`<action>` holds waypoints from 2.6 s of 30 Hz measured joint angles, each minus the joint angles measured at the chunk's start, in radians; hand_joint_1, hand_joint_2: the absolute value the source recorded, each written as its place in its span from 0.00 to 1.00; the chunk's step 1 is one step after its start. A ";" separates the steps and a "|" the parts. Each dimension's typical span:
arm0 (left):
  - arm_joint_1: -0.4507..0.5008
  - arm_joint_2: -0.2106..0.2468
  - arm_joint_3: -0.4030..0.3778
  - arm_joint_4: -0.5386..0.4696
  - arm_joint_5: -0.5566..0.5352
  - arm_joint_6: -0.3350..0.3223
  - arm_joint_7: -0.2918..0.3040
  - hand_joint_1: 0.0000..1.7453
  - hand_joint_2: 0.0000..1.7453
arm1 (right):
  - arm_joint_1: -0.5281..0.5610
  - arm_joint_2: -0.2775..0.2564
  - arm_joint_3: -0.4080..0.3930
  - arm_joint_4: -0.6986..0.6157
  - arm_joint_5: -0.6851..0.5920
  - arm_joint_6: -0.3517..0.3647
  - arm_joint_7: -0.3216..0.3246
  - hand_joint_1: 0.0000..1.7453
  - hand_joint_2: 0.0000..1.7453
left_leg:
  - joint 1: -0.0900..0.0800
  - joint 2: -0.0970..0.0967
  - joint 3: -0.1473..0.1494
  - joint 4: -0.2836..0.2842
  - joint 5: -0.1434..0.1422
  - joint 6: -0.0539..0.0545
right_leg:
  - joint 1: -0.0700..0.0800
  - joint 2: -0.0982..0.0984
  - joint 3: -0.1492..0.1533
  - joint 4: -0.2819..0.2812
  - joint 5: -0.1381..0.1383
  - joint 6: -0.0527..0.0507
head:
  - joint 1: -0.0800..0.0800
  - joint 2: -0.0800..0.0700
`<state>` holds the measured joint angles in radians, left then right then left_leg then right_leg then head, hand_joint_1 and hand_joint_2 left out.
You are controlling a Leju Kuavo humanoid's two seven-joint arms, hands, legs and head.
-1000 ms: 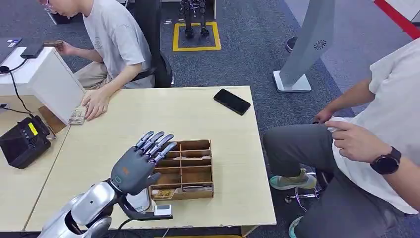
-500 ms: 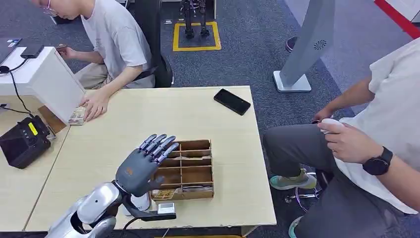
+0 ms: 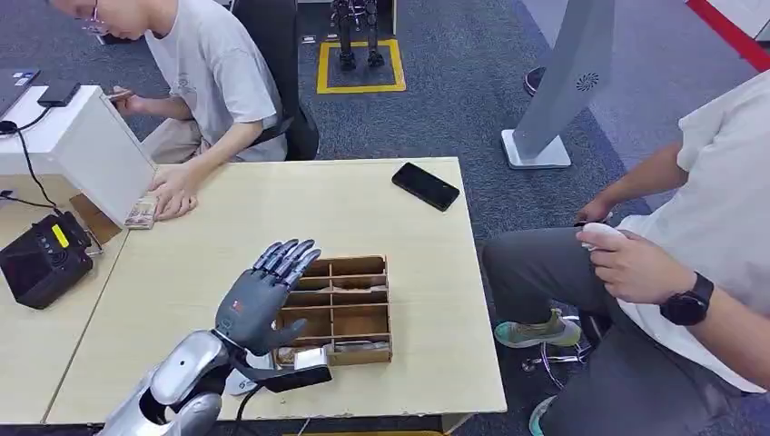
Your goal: Pass the card to the sensor for recognition and then transmit it.
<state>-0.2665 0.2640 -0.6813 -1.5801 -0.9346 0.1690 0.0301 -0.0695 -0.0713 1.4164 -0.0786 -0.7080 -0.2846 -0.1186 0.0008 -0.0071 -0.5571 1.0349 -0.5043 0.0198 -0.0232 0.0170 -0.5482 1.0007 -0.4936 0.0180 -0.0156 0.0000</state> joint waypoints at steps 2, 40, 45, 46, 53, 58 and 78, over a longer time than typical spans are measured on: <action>0.003 -0.004 0.009 0.004 0.000 0.000 0.001 0.00 1.00 | 0.000 0.000 0.002 0.000 -0.003 0.000 -0.001 0.00 1.00 | 0.000 0.000 0.000 0.000 0.000 0.000 | 0.000 0.000 0.000 0.000 0.000 0.000 | 0.000 0.000; 0.002 -0.041 0.040 0.040 0.014 0.002 0.020 0.00 1.00 | -0.001 0.006 0.010 0.001 -0.003 0.001 0.001 0.00 1.00 | 0.000 0.000 0.000 0.000 0.000 0.000 | 0.000 0.000 0.000 0.000 0.000 0.000 | 0.000 0.000; 0.002 -0.041 0.051 0.042 0.024 0.001 0.020 0.00 1.00 | -0.001 0.006 0.010 0.001 -0.004 0.000 0.001 0.00 1.00 | 0.000 0.000 0.000 0.000 0.000 0.000 | 0.000 0.000 0.000 0.000 0.000 0.000 | 0.000 0.000; 0.002 -0.042 0.052 0.042 0.024 0.001 0.020 0.00 1.00 | -0.001 0.006 0.010 0.001 -0.004 0.000 0.001 0.00 1.00 | 0.000 0.000 0.000 0.000 0.000 0.000 | 0.000 0.000 0.000 0.000 0.000 0.000 | 0.000 0.000; 0.002 -0.041 0.065 0.046 0.034 0.001 0.021 0.00 1.00 | -0.001 0.006 0.012 0.001 -0.004 -0.001 0.001 0.00 1.00 | 0.000 0.000 0.000 0.000 0.000 0.000 | 0.000 0.000 0.000 0.000 0.000 0.000 | 0.000 0.000; 0.002 -0.041 0.066 0.053 0.033 0.001 0.021 0.00 1.00 | -0.001 0.005 0.013 0.001 -0.004 -0.001 0.003 0.00 1.00 | 0.000 0.000 0.000 0.000 0.000 0.000 | 0.000 0.000 0.000 0.000 0.000 0.000 | 0.000 0.000; 0.014 -0.040 0.069 0.066 0.008 0.008 0.024 0.00 1.00 | -0.002 0.005 0.027 0.001 -0.004 -0.004 0.000 0.00 1.00 | 0.000 0.000 0.000 0.000 0.000 0.000 | 0.000 0.000 0.000 0.000 0.000 0.000 | 0.000 0.000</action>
<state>-0.2526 0.2239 -0.6123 -1.5145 -0.9262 0.1770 0.0538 -0.0718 -0.0660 1.4435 -0.0774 -0.7122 -0.2888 -0.1183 0.0008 -0.0071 -0.5571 1.0349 -0.5043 0.0198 -0.0233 0.0169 -0.5481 1.0007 -0.4935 0.0180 -0.0156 0.0000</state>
